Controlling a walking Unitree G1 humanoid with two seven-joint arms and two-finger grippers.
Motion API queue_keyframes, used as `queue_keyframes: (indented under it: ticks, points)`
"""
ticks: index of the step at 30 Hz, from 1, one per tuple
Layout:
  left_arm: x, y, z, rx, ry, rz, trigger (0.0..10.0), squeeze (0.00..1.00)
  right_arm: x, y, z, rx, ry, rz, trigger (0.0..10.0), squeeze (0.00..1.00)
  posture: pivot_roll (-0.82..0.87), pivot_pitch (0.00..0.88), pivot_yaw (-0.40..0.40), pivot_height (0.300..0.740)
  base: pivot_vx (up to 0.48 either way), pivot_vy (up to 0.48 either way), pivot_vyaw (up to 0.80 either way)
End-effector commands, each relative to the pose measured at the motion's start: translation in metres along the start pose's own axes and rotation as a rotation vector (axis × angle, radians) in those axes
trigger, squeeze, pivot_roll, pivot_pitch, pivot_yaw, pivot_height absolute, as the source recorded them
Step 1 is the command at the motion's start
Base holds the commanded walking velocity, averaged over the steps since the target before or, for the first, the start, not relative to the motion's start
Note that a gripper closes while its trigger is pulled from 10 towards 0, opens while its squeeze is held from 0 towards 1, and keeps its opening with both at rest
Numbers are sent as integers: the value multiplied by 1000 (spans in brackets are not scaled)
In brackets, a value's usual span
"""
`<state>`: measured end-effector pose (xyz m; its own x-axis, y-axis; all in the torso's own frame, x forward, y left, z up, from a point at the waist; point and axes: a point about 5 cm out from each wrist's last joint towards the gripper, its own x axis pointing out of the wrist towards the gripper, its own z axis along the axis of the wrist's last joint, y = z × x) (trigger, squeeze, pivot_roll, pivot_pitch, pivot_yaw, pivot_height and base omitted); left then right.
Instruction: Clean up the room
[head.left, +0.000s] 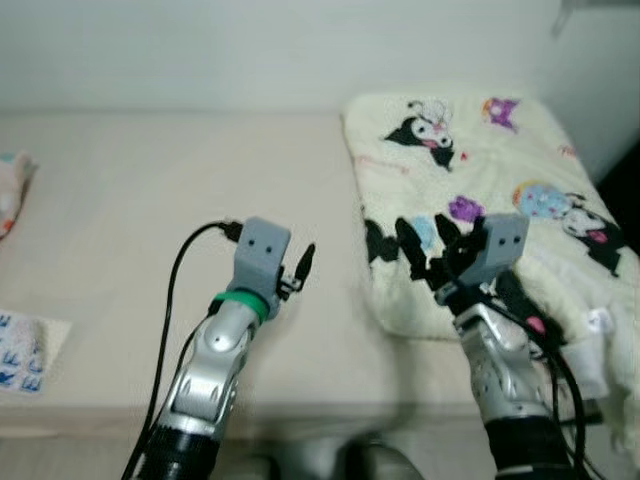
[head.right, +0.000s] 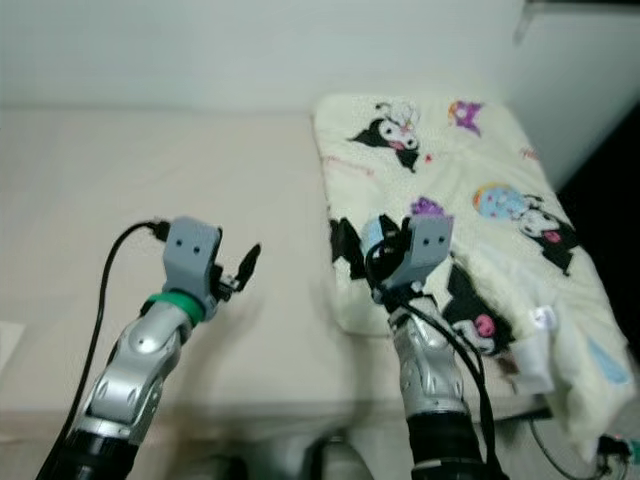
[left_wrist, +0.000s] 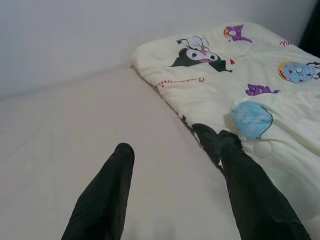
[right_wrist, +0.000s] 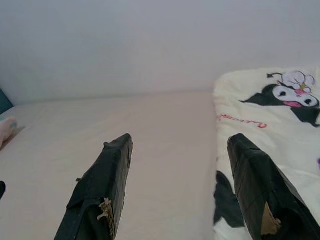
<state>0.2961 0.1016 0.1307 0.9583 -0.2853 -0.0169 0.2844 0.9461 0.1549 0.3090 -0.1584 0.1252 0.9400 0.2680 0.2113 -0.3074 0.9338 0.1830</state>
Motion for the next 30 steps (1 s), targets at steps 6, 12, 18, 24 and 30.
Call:
queue_keyframes:
  ticks: [6, 12, 18, 24, 30]
  points:
    - [-3, 2, -6, -4, 25, 3, 10000, 0, -2, 2, -5, 13, 17, -3, 10000, 0, 15, 34, 44, 740, 0, 0, 0]
    - [-3, 1, -7, -6, 28, 1, 10000, 0, -2, 1, -5, 13, 19, -4, 10000, 0, 13, 35, 44, 740, 0, 0, 0]
    - [-3, 0, -7, 0, 32, -7, 10000, 0, -3, 0, -5, 12, 21, -6, 10000, 0, 14, 39, 42, 740, 0, -127, 0]
    - [-3, 0, -7, 2, 33, -7, 10000, 0, -3, 0, -5, 12, 22, -6, 10000, 0, 13, 40, 42, 740, 0, -321, 0]
    - [-3, -1, -8, 0, 33, -8, 10000, 0, -4, 0, -6, 12, 23, -8, 10000, 0, 13, 40, 41, 740, 0, -335, 0]
